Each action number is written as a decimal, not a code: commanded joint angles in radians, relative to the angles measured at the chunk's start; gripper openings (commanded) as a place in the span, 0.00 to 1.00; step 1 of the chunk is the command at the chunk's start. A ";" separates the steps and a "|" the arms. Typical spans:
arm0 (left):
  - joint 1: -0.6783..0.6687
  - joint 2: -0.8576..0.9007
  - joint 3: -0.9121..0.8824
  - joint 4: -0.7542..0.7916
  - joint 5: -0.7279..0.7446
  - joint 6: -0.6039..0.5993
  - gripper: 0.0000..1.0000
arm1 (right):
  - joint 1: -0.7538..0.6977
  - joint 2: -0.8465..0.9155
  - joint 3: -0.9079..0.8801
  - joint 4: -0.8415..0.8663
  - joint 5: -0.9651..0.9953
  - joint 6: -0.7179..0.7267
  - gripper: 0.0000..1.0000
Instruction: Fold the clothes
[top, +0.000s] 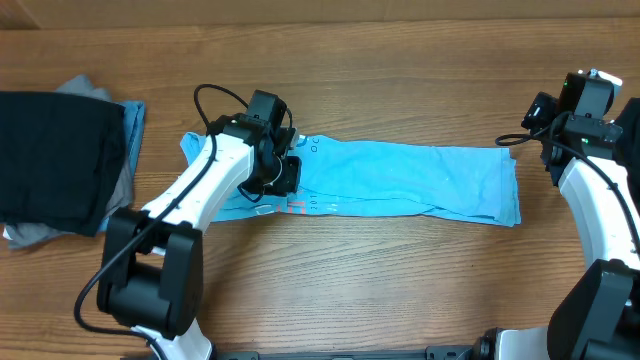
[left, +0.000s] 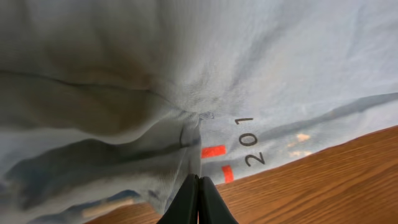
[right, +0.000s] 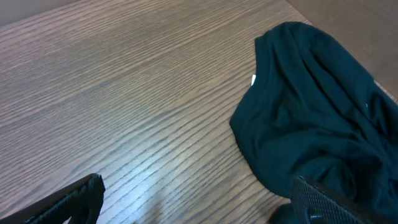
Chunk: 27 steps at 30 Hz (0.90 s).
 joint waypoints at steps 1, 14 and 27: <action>0.013 0.040 -0.005 -0.006 0.029 0.032 0.04 | 0.001 -0.006 0.006 0.006 0.003 -0.003 1.00; 0.013 0.163 -0.005 0.046 -0.019 0.034 0.04 | 0.001 -0.006 0.006 0.006 0.003 -0.003 1.00; 0.012 0.031 0.079 0.044 0.051 0.031 0.04 | 0.001 -0.006 0.006 0.006 0.003 -0.003 1.00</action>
